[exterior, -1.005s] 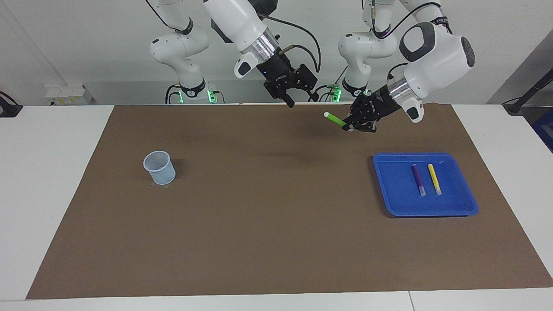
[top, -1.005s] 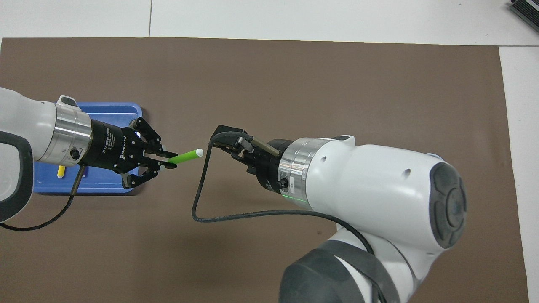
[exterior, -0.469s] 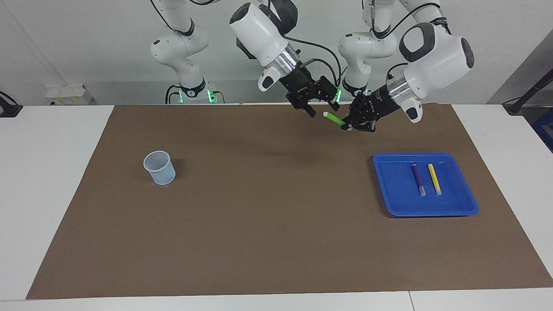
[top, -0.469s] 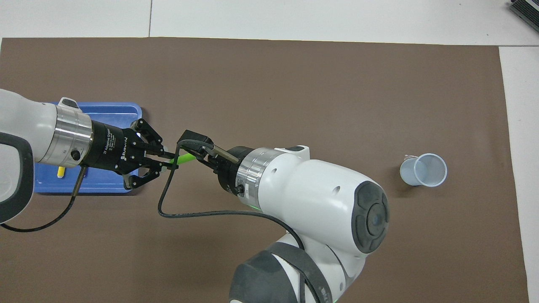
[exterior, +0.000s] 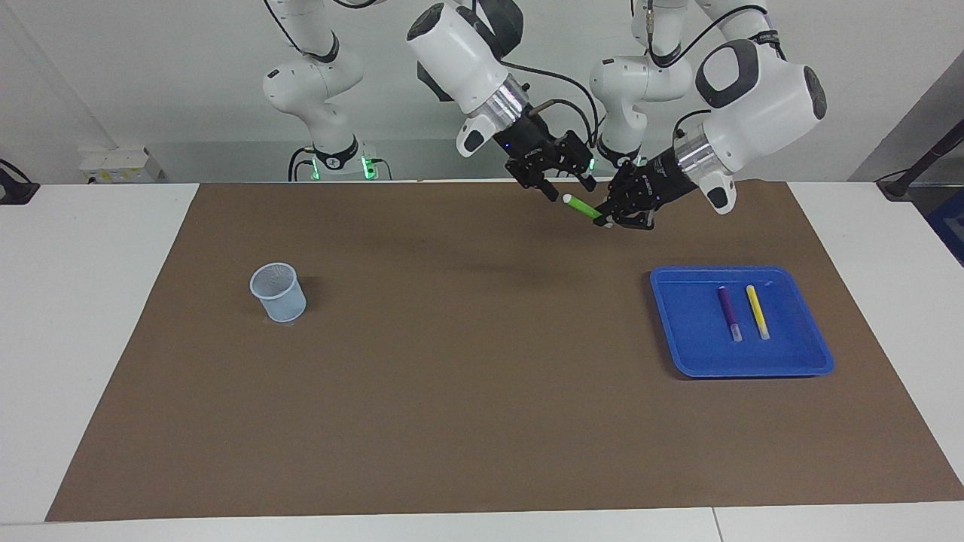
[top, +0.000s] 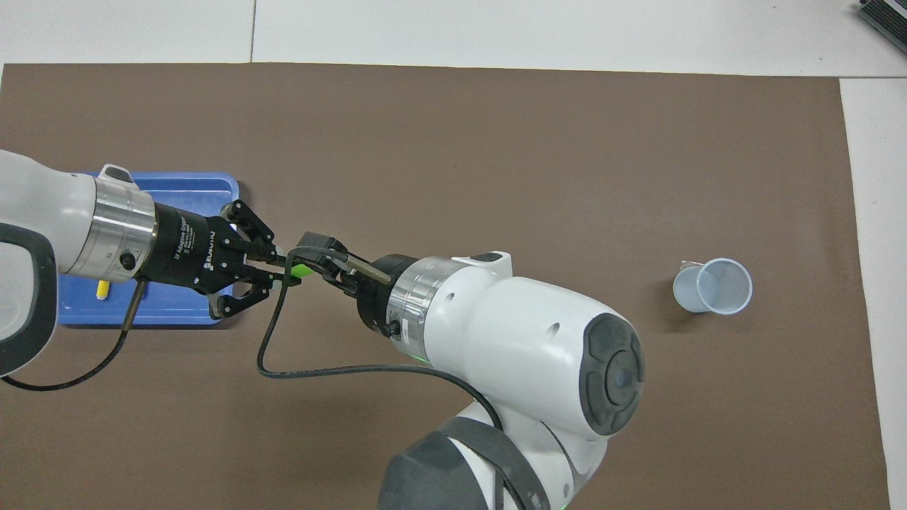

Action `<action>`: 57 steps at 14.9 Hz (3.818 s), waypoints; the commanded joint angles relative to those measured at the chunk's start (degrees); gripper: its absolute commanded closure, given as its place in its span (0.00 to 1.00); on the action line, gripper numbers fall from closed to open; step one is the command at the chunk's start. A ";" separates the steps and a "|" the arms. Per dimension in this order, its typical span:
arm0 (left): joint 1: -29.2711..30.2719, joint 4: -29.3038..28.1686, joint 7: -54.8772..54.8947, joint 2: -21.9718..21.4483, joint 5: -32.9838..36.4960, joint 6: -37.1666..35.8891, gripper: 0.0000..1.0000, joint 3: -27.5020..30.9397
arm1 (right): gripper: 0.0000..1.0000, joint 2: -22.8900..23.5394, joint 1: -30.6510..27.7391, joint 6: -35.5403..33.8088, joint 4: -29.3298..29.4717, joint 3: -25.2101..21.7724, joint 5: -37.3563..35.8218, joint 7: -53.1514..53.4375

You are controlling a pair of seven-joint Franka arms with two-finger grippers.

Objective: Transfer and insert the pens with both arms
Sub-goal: 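Grasp the green pen tip with the right gripper from the left gripper, then carry the green pen toward the cup while the left gripper withdraws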

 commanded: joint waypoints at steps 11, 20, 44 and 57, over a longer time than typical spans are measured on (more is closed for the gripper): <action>-0.81 -2.09 -0.80 -2.16 -0.97 -0.12 1.00 0.72 | 0.63 0.45 -0.87 1.32 0.27 -0.09 1.42 -0.44; -0.81 -2.09 -0.80 -2.52 -0.97 -0.74 1.00 0.72 | 0.83 0.36 -0.96 1.31 0.09 -0.01 1.50 -0.88; -0.28 -4.90 28.15 -5.77 5.33 -1.08 0.30 0.98 | 1.00 -0.86 -8.95 -16.23 0.09 -0.27 0.89 -20.98; 10.26 -6.74 91.55 -5.51 30.66 2.85 0.35 1.25 | 1.00 -4.47 -27.67 -46.48 0.27 -0.45 -23.17 -63.25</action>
